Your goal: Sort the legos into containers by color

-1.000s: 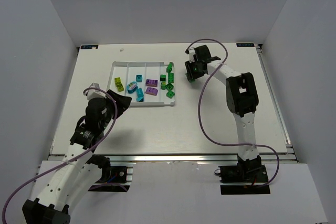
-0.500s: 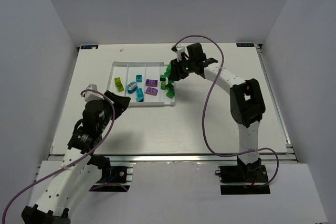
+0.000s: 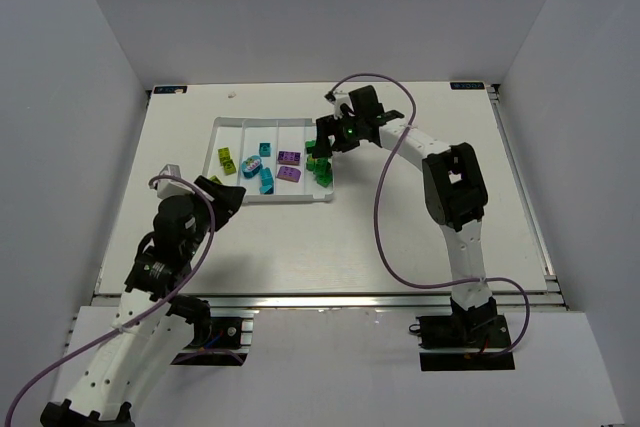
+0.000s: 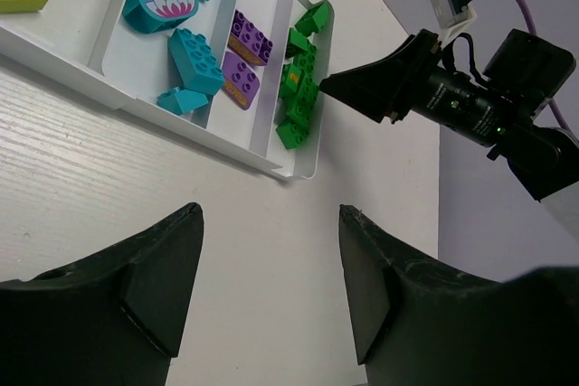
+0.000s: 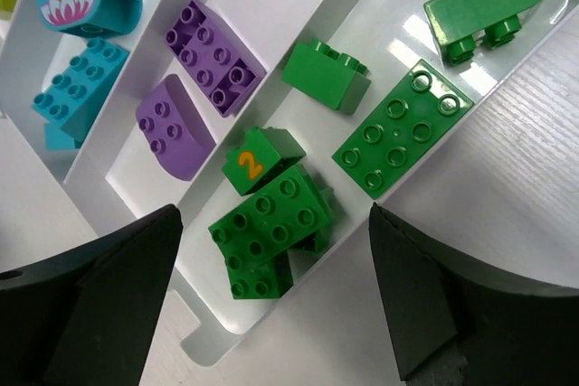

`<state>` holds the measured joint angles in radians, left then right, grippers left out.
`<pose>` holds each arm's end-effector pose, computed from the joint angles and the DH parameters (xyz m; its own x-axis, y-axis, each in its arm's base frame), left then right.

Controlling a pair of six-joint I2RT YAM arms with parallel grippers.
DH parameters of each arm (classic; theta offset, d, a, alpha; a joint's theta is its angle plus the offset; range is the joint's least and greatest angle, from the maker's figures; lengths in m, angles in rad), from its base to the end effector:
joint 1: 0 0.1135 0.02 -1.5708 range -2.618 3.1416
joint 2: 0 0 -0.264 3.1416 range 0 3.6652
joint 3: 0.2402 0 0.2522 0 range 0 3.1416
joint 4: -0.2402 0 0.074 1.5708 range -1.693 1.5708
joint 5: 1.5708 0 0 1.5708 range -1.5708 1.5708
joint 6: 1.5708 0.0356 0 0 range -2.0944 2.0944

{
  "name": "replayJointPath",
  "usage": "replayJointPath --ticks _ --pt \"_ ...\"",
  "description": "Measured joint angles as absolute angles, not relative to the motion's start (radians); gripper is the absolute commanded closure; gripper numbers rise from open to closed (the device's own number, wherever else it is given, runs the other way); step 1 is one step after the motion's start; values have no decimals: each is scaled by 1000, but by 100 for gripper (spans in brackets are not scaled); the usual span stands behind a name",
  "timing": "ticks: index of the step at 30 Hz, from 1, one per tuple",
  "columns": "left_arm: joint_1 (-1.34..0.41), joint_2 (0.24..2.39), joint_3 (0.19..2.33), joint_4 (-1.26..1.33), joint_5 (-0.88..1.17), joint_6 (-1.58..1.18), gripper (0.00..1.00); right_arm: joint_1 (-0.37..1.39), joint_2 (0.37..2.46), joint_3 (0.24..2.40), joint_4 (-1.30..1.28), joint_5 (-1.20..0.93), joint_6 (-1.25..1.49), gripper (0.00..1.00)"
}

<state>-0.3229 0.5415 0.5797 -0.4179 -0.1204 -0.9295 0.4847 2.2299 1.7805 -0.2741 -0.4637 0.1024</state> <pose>0.1320 -0.0397 0.2784 -0.3779 -0.7124 -0.5913 -0.1565 0.6786 -0.7176 0.4418 0.2506 0.1998 -0.6556 -0.2419 -0.7153 -0.6497 0.6634 0.3712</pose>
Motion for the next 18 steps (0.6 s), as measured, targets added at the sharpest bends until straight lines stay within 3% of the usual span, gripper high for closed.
replayJointPath --ticks 3,6,7,13,18 --pt "-323 551 580 -419 -121 -927 24 482 2217 1781 -292 -442 75 11" --pt "-323 572 593 -426 -123 -916 11 476 2150 1759 -305 -414 30 11" --pt "-323 581 602 -427 -124 -911 2 471 2103 1732 -304 -401 2 11" --pt "-323 675 735 -423 -111 -861 2 427 1711 1554 -304 -196 -143 11" --pt "-323 872 920 -332 26 -801 2 302 1489 1475 -312 -202 -173 11"
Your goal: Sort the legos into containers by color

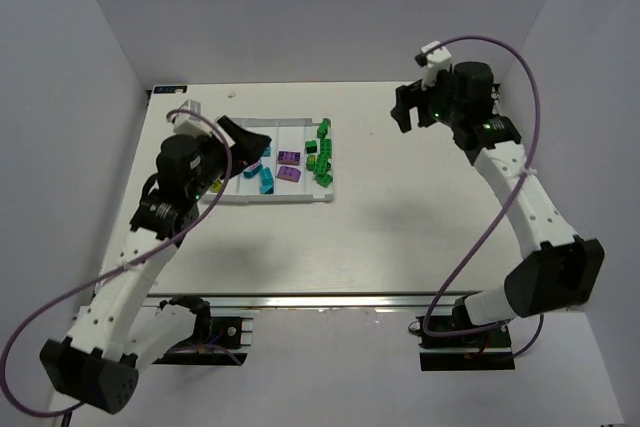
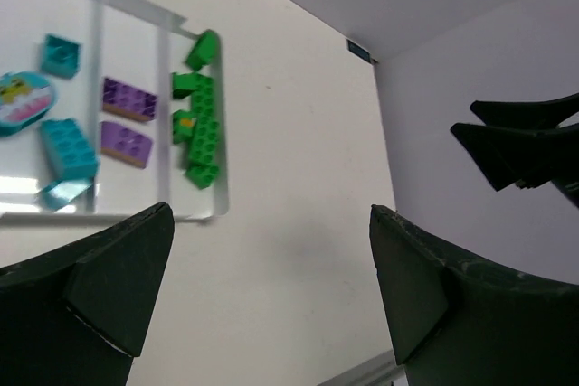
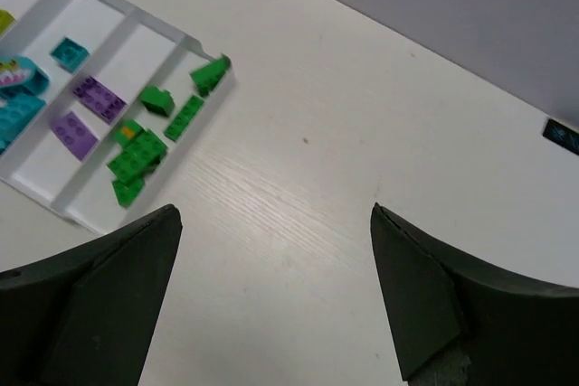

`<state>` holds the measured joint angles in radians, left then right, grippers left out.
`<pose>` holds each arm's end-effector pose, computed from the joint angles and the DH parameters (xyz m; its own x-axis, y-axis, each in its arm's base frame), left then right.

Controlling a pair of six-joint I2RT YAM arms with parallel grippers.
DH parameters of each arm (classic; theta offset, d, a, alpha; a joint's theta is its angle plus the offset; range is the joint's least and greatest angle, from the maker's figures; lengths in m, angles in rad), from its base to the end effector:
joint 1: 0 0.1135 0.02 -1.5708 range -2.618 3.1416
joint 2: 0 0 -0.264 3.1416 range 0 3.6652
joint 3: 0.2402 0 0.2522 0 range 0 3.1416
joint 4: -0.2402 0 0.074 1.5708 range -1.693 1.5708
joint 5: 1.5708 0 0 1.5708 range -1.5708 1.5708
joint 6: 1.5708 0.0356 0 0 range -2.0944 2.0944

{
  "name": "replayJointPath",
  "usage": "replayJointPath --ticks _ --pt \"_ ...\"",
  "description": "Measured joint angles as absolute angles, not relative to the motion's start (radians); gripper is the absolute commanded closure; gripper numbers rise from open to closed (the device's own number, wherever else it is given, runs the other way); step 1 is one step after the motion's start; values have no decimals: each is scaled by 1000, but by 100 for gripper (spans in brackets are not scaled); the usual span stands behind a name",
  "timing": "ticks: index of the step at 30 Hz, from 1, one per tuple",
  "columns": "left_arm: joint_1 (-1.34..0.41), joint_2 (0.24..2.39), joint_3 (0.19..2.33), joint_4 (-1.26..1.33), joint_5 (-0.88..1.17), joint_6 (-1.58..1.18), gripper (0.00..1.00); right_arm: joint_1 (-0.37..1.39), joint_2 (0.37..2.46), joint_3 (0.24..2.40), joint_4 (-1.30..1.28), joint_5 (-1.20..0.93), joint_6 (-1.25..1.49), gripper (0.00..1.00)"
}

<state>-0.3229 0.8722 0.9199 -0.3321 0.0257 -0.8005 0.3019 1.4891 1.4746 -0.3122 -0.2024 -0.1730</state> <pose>0.1867 -0.0634 0.3565 -0.4297 -0.6128 -0.6632 0.0462 0.7186 -0.6939 0.3295 0.1101 0.3981 -0.2204 -0.2452 -0.9441 -0.5187 0.8491 -0.0995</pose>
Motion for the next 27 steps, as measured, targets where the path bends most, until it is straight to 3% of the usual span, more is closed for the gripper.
replayJointPath --ticks 5,10,27 --pt "-323 1034 999 -239 169 -767 2 249 1306 1298 -354 -204 -218 11" --pt "-325 1093 1004 -197 270 -760 2 264 1225 1251 -418 -122 -174 11" --pt "-341 963 883 -128 323 -792 2 263 1177 1220 -521 83 -1 11"
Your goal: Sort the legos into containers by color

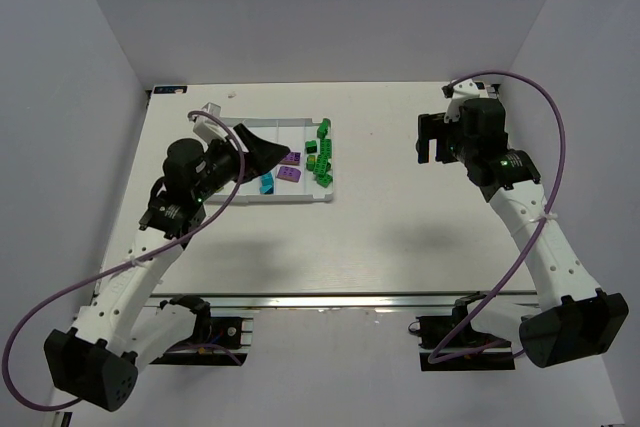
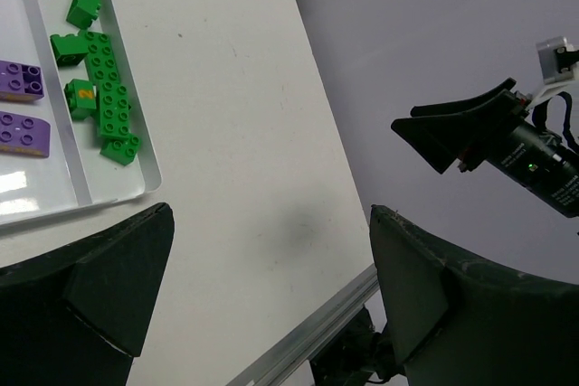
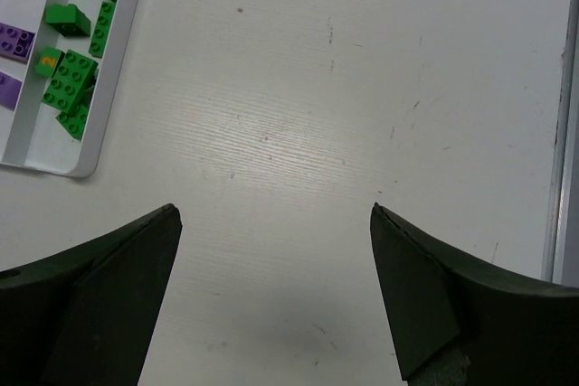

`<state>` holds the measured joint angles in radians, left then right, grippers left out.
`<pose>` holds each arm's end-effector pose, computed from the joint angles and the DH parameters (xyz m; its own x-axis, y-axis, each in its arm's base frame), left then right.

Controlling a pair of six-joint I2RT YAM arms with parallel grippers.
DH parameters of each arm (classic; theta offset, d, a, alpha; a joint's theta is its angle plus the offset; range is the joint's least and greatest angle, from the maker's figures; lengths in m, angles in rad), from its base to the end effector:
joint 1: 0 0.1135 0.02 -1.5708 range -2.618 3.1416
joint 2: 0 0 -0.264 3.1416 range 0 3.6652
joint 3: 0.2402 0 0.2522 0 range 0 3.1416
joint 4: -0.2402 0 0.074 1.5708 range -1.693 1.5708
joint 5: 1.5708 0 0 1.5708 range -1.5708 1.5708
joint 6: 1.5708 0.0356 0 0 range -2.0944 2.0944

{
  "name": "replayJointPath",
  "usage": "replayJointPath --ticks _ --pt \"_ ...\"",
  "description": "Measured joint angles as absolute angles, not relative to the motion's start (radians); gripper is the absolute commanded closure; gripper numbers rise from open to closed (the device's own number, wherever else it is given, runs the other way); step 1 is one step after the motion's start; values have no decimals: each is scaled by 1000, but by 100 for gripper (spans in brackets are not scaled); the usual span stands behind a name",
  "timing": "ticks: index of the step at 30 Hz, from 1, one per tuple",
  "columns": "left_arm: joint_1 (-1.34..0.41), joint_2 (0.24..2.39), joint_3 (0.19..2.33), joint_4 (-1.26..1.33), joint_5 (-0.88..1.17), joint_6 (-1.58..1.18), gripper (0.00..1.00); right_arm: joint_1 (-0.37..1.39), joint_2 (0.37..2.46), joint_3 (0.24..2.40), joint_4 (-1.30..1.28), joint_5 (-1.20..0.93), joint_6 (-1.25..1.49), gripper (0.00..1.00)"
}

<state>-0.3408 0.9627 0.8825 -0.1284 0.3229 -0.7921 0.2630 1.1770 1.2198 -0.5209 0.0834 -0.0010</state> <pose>0.2069 -0.0854 0.3480 -0.5710 -0.5137 -0.6404 0.2892 0.6041 -0.7425 0.2500 0.0642 0.3773 -0.4441 -0.1206 -0.8878 -0.1881 0.9814 -0.0392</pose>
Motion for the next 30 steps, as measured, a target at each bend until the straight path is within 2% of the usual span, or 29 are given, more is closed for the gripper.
replayJointPath --ticks 30 --pt "-342 866 844 -163 323 -798 2 263 1066 1095 -520 129 14 10"
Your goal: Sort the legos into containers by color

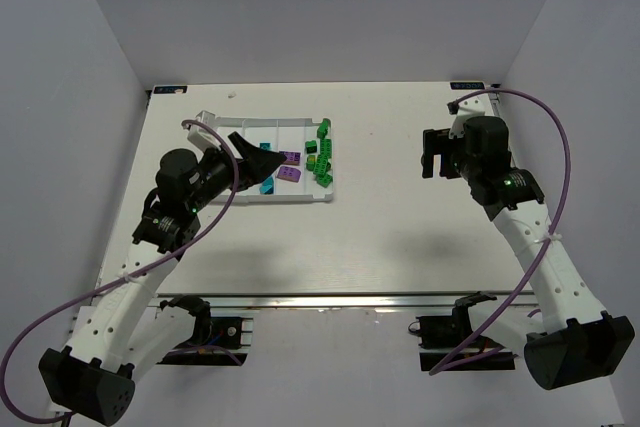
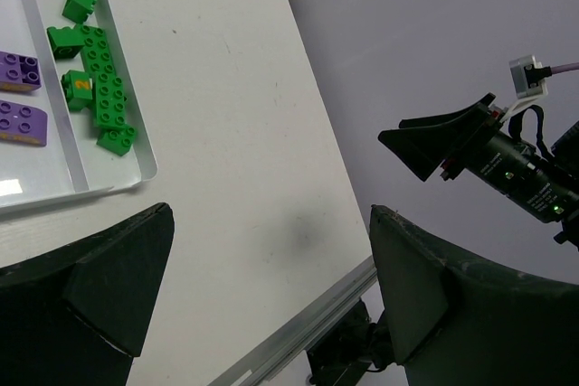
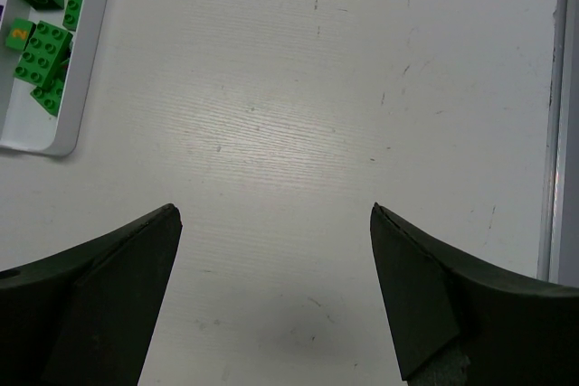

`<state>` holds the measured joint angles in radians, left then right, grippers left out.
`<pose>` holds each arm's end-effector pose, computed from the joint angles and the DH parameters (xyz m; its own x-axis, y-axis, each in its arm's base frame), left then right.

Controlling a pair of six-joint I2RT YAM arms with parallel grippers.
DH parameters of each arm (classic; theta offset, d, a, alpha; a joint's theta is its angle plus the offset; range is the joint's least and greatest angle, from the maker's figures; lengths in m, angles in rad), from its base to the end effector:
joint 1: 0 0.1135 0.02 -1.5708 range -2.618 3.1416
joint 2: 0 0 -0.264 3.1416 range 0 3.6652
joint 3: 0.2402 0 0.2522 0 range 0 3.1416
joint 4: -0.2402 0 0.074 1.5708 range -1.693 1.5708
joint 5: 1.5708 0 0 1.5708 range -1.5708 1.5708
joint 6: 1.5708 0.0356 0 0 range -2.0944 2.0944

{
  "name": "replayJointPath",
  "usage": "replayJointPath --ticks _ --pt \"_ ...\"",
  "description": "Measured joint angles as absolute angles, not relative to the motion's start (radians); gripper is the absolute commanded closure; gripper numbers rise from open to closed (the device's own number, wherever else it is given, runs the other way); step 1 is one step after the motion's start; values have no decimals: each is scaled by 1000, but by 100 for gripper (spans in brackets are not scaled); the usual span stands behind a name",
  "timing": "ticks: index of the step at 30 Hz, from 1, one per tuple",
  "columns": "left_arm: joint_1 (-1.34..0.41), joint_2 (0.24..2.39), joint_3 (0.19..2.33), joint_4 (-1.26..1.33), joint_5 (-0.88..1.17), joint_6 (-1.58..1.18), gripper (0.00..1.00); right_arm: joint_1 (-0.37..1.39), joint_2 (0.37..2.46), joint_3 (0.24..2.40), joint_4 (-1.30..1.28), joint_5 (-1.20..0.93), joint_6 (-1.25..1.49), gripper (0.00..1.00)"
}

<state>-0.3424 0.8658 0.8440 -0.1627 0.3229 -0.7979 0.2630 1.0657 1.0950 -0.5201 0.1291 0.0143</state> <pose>0.1856 -0.0781 0.3494 -0.5589 -0.5215 -0.6447 0.3038 0.5947 -0.7444 0.2250 0.0558 0.3602 -0.4572 -0.1084 -0.8827 -0.1416 0.9888 -0.0481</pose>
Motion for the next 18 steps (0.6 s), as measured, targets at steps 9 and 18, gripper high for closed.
replayJointPath --ticks 9,18 --pt "-342 876 825 -130 323 -797 2 263 1066 1082 -500 129 -12 11" --pt "-342 876 761 -68 299 -802 2 263 1067 1082 -491 124 -34 11"
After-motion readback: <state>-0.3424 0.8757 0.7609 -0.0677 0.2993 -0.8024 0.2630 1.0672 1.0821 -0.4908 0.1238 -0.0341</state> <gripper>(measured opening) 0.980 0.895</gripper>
